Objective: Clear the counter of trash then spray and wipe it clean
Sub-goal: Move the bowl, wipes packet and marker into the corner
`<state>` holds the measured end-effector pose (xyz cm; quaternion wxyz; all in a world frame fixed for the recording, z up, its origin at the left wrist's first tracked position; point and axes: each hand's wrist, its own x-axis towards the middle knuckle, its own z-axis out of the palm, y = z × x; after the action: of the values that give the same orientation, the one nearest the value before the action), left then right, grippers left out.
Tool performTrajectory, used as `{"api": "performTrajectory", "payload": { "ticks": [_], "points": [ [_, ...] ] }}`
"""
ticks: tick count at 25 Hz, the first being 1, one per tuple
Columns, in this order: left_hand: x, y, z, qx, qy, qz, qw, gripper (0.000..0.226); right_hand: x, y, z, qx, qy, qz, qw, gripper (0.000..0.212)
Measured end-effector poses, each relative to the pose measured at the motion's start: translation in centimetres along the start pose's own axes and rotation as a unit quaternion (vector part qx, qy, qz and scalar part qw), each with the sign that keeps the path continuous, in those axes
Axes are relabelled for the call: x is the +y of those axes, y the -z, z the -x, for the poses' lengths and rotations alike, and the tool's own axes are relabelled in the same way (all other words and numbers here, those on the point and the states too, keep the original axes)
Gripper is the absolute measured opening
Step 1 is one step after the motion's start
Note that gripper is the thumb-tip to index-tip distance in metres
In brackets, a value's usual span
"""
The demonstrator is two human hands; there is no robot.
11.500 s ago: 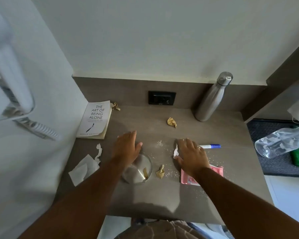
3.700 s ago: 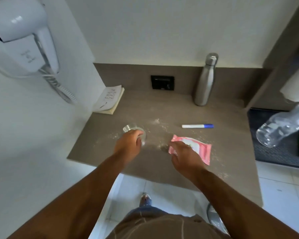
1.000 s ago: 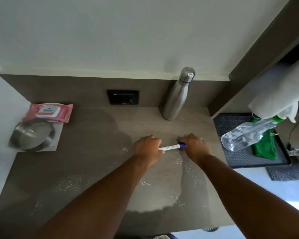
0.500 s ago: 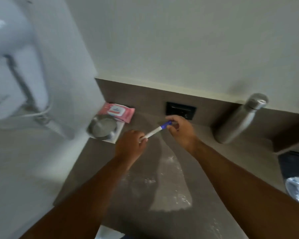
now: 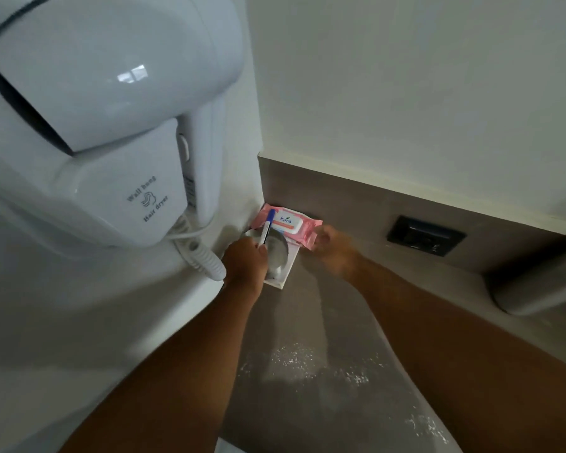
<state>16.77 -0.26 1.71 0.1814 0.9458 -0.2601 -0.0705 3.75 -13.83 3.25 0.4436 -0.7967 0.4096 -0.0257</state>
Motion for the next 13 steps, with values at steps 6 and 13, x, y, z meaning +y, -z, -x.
{"api": "performTrajectory", "payload": {
  "ticks": [6,13],
  "points": [
    [1.9,0.4,1.0,0.041,-0.040,0.023,0.998,0.034,4.6,2.7,4.2,0.115,-0.072,-0.097,0.986,0.030],
    [4.8,-5.3,8.3,-0.079,-0.324,0.008,0.943,0.047,16.7,8.3,14.7,0.285,-0.262,-0.174,0.905,0.039]
  ]
}}
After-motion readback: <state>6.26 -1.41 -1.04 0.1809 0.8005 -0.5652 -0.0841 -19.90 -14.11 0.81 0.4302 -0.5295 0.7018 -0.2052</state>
